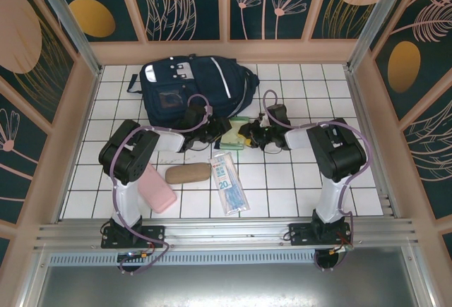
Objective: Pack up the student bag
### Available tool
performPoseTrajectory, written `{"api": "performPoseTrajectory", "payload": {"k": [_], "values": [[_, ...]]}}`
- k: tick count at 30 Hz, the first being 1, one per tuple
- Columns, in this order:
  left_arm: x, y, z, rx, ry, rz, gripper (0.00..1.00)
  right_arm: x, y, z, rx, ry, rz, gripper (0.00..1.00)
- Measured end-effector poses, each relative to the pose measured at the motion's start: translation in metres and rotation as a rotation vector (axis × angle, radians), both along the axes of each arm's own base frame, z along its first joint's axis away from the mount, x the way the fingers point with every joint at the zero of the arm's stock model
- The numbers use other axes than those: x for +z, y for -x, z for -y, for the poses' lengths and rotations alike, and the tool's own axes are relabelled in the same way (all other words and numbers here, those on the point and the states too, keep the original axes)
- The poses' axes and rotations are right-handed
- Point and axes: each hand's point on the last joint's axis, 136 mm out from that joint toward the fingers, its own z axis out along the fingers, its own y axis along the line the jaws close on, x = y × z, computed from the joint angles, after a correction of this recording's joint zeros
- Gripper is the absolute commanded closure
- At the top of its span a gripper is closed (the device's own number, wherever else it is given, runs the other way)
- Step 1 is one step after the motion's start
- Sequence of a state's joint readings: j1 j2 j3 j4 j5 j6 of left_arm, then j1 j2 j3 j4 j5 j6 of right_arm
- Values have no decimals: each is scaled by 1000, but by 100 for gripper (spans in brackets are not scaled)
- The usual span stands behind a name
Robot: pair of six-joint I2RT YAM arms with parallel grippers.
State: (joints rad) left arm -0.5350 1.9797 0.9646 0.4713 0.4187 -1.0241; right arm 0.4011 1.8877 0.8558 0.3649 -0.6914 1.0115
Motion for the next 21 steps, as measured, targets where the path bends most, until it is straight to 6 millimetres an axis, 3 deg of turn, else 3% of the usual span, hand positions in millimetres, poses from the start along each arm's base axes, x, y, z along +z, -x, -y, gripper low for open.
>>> {"api": "performPoseTrajectory", "payload": {"k": [7, 13, 18, 21], "values": [[0, 3, -1, -8, -15, -3, 37, 7, -2, 2, 8, 17, 45, 100], [17, -2, -5, -37, -138, 33, 34, 15, 0, 15, -5, 108, 93, 100], [51, -14, -2, -62, -163, 114, 31, 44, 9, 29, 1, 125, 199, 100], [60, -13, 5, -92, -134, 124, 30, 65, 18, 41, -10, 106, 267, 100]]}}
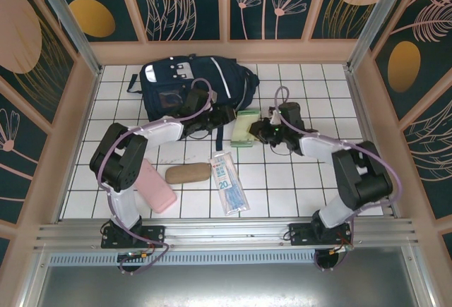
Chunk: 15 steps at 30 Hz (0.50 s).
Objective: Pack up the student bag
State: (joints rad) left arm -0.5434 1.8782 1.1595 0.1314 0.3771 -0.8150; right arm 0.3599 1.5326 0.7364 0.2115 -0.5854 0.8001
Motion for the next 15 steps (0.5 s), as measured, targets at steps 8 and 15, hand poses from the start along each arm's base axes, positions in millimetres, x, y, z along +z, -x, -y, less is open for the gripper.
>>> {"api": "performPoseTrajectory", "payload": {"k": [8, 15], "values": [[18, 23, 21, -78, 246, -56, 29, 48, 18, 18, -6, -132, 141, 100], [56, 41, 33, -125, 533, -84, 39, 67, 24, 11, 28, -258, 138, 100]]}}
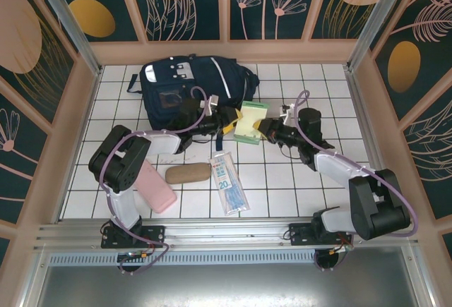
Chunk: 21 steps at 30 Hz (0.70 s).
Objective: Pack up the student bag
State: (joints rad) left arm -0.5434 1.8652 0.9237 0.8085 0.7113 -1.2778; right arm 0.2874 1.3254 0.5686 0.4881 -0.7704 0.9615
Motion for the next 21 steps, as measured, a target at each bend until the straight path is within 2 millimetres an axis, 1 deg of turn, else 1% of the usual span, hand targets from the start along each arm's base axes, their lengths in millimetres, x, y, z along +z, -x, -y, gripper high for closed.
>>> {"api": "performPoseTrajectory", "payload": {"k": [4, 7, 10, 12, 14, 16, 17, 21], "values": [[31, 5, 3, -22, 129, 35, 66, 9, 0, -3, 17, -48, 6, 100], [35, 7, 1, -24, 181, 19, 83, 19, 0, -4, 28, -80, 29, 100], [34, 7, 1, -23, 222, 7, 95, 20, 0, -4, 31, -101, 17, 100], [32, 6, 1, -21, 238, -1, 100, 20, -2, -3, 28, -107, 10, 98], [34, 5, 1, -20, 251, -4, 100, 20, -2, -3, 27, -108, 9, 85], [35, 6, 1, -22, 254, 2, 100, 20, -2, -3, 28, -107, 12, 78], [34, 6, 2, -24, 253, 1, 100, 20, -2, -3, 27, -106, 13, 76], [32, 12, 6, -47, 241, 7, 100, 18, -2, -2, 23, -101, 6, 74]]}}
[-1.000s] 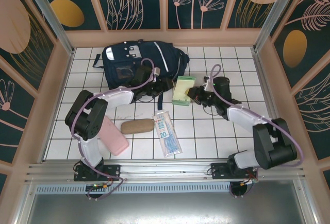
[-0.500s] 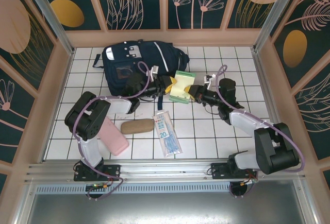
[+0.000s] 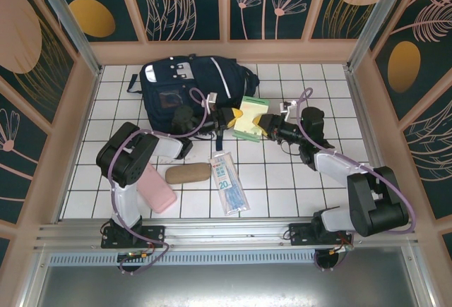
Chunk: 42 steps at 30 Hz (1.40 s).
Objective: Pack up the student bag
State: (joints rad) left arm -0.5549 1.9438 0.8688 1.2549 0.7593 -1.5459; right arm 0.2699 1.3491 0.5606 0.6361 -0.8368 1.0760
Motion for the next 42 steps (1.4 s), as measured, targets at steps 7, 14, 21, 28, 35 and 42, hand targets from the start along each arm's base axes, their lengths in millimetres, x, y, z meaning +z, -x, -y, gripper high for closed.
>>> {"api": "performPoseTrajectory", "payload": {"k": [7, 14, 21, 28, 35, 42], "values": [[-1, 6, 5, -22, -7, 16, 100, 0, -3, 2, -15, -1, 0, 84], [-16, 3, 12, -33, -93, 25, 53, -11, -2, 10, -52, 23, -33, 100], [26, -79, 24, 132, -444, 213, 31, -37, -18, 56, -283, 278, -78, 100], [81, -167, -14, 352, -608, 323, 29, -53, -12, 79, -353, 440, -94, 100], [-11, -238, -58, 421, -770, 131, 30, -64, -7, 85, -352, 491, -118, 100], [-71, -267, -71, 422, -798, 13, 31, -65, -7, 86, -347, 507, -107, 100]]}}
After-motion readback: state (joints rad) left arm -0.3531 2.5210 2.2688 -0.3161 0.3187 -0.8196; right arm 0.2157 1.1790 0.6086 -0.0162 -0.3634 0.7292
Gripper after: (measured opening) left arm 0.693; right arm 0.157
